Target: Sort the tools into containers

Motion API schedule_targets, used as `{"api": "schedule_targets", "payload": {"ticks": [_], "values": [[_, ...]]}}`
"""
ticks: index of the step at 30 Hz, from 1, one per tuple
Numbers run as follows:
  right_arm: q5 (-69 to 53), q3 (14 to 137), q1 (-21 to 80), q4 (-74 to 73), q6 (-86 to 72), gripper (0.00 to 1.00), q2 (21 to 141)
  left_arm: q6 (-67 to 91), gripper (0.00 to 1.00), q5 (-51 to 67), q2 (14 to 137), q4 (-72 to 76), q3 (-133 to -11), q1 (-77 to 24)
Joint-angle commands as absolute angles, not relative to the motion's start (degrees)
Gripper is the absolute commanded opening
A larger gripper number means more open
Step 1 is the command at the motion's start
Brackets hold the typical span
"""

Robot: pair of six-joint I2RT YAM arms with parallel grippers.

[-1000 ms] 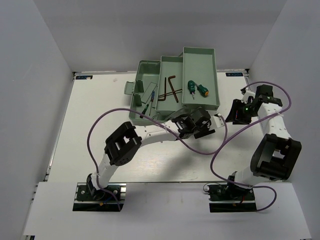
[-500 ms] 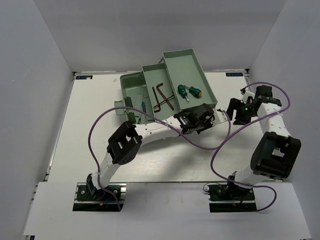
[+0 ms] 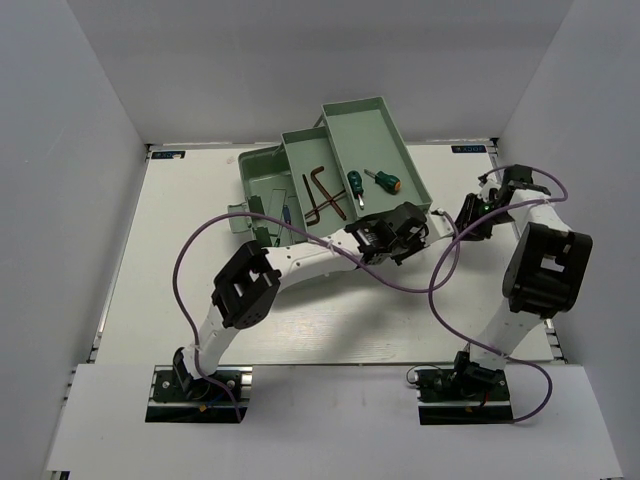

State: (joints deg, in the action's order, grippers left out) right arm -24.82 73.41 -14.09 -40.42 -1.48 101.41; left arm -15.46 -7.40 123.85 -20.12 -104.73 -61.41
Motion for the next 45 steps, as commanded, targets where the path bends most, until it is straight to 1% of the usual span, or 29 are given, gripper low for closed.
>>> {"api": "schedule_targets", "payload": {"ticks": [1, 4, 11, 13, 16, 19, 22, 31, 32, 33, 34, 35, 37, 41, 44, 45], "values": [[-29.4, 76.6, -13.4, -38.4, -2.9, 0.31, 104.8, -13.6, 0.0, -8.9, 113.2, -13.7, -107.8, -60.4], [-31.3, 77.9, -11.7, -37.7, -2.1, 0.25, 107.7, -13.1, 0.0, -8.9, 111.7, -13.2, -108.3, -60.4], [-37.9, 80.1, -8.5, -37.4, -1.6, 0.22, 113.8, -12.0, 0.0, -8.3, 109.8, -13.2, -110.0, -60.4], [-42.3, 80.3, -7.3, -36.3, -2.4, 0.22, 115.1, -12.0, 0.0, -8.3, 109.8, -13.2, -111.2, -60.4], [-49.9, 81.1, -6.1, -34.0, -3.9, 0.18, 117.3, -11.4, 0.0, -7.7, 109.8, -13.8, -111.2, -60.4], [-55.9, 82.0, -3.4, -30.9, -5.1, 0.18, 120.5, -10.4, 0.0, -7.7, 109.8, -14.9, -111.2, -60.4], [-61.8, 81.8, -1.9, -27.7, -8.3, 0.21, 122.4, -9.7, 0.0, -7.7, 109.8, -15.5, -111.2, -60.4], [-70.0, 82.4, -0.2, -15.0, -17.7, 0.24, 127.6, -6.9, 0.0, -6.1, 109.8, -16.8, -111.2, -60.4], [-71.7, 82.4, -0.2, -11.6, -19.4, 0.24, 127.9, -6.9, 0.03, -6.7, 109.8, -17.4, -111.2, -60.4], [-72.0, 82.3, -0.1, -10.5, -21.2, 0.24, 128.2, -6.9, 0.2, -6.7, 109.8, -17.9, -111.2, -60.4], [-72.2, 82.1, -0.3, -9.2, -22.3, 0.24, 128.3, -6.4, 0.33, -6.7, 109.8, -17.9, -110.7, -60.4], [-72.2, 82.1, 1.5, -8.9, -22.6, 0.24, 128.4, -6.4, 0.45, -6.7, 109.2, -17.9, -110.7, -60.4], [-72.2, 82.2, 1.7, -7.9, -23.3, 0.24, 128.9, -6.4, 0.61, -7.3, 109.2, -18.5, -110.1, -60.4], [-71.9, 81.8, 1.8, -6.5, -24.0, 0.24, 129.1, -5.9, 0.69, -7.3, 107.3, -19.6, -109.6, -60.4], [-72.1, 81.6, 2.0, -5.4, -24.8, 0.24, 129.3, -4.8, 0.7, -7.3, 106.7, -20.2, -110.2, -60.4], [-72.3, 81.6, 1.9, -4.8, -25.0, 0.24, 129.3, -4.7, 0.7, -9.2, 106.0, -21.4, -110.8, -60.4]]}}
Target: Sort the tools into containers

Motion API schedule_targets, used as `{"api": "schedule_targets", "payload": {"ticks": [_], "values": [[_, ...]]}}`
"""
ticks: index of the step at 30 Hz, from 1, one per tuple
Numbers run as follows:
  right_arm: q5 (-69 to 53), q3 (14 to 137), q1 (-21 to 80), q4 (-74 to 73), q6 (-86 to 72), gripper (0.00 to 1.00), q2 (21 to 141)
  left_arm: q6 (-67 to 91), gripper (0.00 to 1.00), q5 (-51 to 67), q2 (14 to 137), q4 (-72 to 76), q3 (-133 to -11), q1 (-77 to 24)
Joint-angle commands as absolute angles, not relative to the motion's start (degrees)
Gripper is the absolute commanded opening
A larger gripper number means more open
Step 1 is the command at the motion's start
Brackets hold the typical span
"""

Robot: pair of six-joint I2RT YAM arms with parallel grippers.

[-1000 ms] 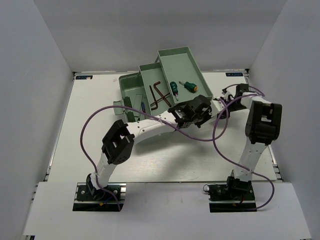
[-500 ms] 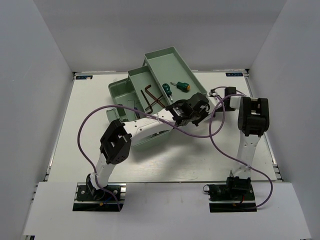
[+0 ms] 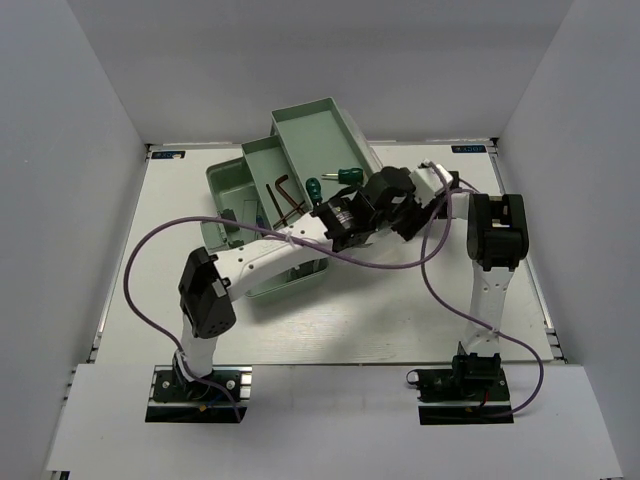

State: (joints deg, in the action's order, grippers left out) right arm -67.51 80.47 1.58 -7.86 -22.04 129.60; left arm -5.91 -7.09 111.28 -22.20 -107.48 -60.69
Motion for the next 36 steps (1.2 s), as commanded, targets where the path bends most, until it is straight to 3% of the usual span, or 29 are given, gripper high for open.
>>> {"api": "schedule_targets", "payload": {"ticks": [1, 6, 9, 14, 22, 28, 36], "values": [[-72.2, 81.6, 2.0, -4.7, -25.1, 0.24, 129.3, -4.7, 0.7, -10.4, 105.0, -22.0, -112.4, -61.1], [-72.7, 81.5, 2.3, -1.4, -27.5, 0.24, 129.8, 4.5, 0.71, -25.7, 97.0, -29.3, -111.5, -59.4], [-72.9, 82.0, 2.2, -0.5, -28.2, 0.24, 130.0, 13.3, 0.75, -40.0, 85.0, -30.6, -99.2, -56.6], [-73.2, 82.4, 1.9, -0.6, -27.7, 0.24, 130.0, 31.2, 0.78, -46.9, 68.5, -40.3, -82.6, -48.9], [-71.4, 83.8, 2.4, -4.6, -23.8, 0.22, 128.9, 55.3, 0.8, -45.1, 57.9, -54.6, -63.7, -39.7], [-70.8, 84.7, 2.3, -6.2, -23.1, 0.22, 128.3, 59.2, 0.8, -39.8, 60.2, -59.6, -55.1, -34.6], [-70.5, 85.0, 2.0, -6.2, -22.8, 0.22, 127.5, 59.2, 0.8, -33.8, 55.4, -55.8, -44.0, -28.0]]}}
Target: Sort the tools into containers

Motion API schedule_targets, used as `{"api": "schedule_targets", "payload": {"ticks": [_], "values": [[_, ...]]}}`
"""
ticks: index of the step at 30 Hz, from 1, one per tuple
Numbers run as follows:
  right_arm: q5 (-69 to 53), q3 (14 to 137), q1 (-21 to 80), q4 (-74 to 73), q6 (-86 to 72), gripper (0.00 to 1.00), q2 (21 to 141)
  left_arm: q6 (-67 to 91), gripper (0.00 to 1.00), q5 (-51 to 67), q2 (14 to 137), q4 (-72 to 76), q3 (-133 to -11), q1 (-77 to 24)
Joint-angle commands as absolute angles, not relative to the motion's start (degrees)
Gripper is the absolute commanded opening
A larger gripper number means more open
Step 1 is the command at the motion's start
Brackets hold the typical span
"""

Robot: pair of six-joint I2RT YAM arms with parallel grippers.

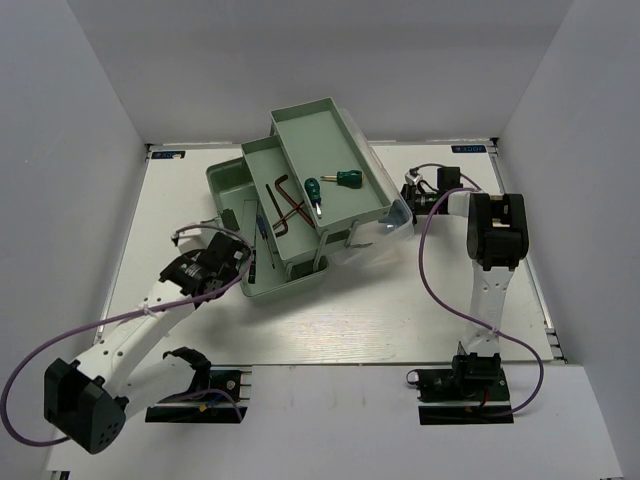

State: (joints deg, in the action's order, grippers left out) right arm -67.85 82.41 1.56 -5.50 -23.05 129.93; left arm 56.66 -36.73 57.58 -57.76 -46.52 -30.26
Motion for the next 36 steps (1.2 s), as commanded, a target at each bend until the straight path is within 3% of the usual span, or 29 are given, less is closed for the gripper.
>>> {"api": "schedule_targets", "payload": {"ticks": [1, 9, 23, 36], "values": [[-70.4, 84.9, 2.0, -6.5, -22.6, 0.22, 127.4, 58.5, 0.8, -32.4, 55.4, -53.7, -42.8, -27.3], [-70.3, 85.9, 2.2, -10.4, -19.2, 0.22, 126.9, 49.6, 0.8, -18.0, 55.2, -33.9, -37.2, -22.3], [-70.9, 92.3, 2.1, -14.2, -14.0, 0.22, 127.3, 43.7, 0.8, -11.0, 72.3, -25.3, -39.4, -12.7], [-71.5, 97.0, 2.9, -21.4, -4.1, 0.21, 121.4, 39.3, 0.79, -6.2, 80.2, -20.8, -45.6, -7.8]]}}
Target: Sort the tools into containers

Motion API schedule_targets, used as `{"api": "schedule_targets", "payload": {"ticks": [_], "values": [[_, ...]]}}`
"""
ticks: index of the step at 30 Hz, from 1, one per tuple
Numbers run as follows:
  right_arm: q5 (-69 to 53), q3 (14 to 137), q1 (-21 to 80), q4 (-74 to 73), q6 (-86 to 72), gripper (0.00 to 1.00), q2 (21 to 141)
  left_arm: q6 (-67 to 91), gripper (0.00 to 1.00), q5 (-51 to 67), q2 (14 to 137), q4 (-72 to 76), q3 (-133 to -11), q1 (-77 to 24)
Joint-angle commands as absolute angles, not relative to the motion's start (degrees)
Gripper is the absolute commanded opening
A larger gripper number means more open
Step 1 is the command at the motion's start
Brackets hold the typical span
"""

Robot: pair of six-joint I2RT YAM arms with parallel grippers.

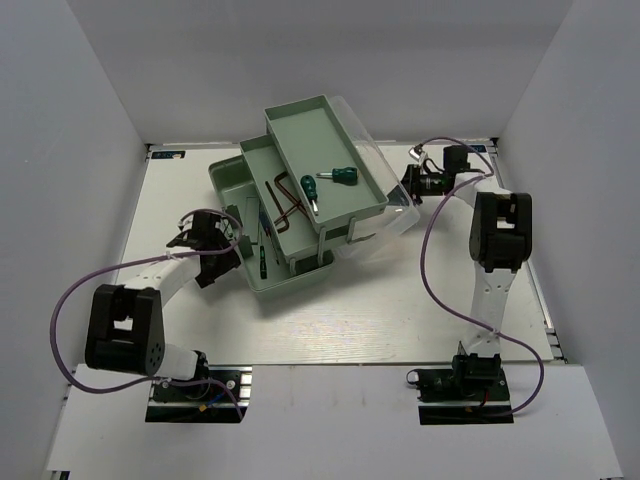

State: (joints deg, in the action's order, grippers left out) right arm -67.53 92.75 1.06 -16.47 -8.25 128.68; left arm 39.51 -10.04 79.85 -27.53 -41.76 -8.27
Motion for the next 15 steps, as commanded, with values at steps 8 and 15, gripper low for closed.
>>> {"api": "schedule_targets", "payload": {"ticks": [8, 15], "values": [[-68.0, 98.3, 4.8, -28.0, 2.2, 0.19, 114.5, 37.0, 0.79, -3.7, 83.5, -19.2, -48.4, -6.2], [-61.8, 100.9, 8.6, -37.8, 11.6, 0.18, 110.1, 34.2, 0.76, -1.9, 88.6, -18.6, -53.8, -6.2]]}}
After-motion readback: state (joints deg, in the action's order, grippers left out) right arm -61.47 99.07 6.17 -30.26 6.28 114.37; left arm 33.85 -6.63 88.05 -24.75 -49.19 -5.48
